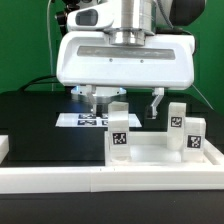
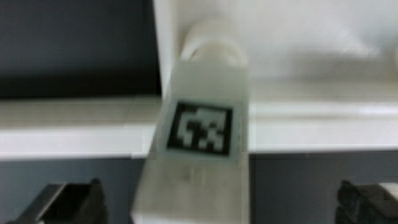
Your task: Assemble square table
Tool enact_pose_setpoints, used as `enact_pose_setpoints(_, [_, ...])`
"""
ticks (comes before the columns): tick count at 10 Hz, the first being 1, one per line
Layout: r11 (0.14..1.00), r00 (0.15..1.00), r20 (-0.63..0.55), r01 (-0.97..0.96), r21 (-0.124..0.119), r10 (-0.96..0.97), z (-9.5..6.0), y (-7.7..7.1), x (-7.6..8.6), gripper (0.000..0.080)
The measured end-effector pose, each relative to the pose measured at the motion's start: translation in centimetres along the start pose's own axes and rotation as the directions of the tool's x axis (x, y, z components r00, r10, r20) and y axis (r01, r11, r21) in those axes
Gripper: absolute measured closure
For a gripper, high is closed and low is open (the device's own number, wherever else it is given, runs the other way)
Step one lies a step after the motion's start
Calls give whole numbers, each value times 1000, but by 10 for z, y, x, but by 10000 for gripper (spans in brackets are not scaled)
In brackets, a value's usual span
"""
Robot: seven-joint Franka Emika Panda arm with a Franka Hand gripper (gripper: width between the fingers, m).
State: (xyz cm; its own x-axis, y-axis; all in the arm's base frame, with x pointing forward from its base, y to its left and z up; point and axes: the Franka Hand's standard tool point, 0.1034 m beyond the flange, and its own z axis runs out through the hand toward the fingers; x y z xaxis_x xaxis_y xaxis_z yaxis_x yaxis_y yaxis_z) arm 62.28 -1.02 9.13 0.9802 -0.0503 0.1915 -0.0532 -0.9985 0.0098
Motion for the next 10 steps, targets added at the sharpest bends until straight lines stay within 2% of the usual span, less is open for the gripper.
enact_pose_setpoints(3, [1000, 984, 176, -14, 25, 10, 7, 10, 2, 150])
enact_pose_setpoints(4, [999, 964, 265, -36, 36, 25, 8, 7, -5, 150])
enact_pose_setpoints(5, [998, 942, 333, -53, 37, 37, 7, 2, -5, 150])
enact_pose_setpoints(7, [998, 943, 330, -51, 33, 38, 10, -8, 1, 150])
enact_pose_setpoints(10, [998, 944, 328, -57, 32, 43, 9, -4, 3, 150])
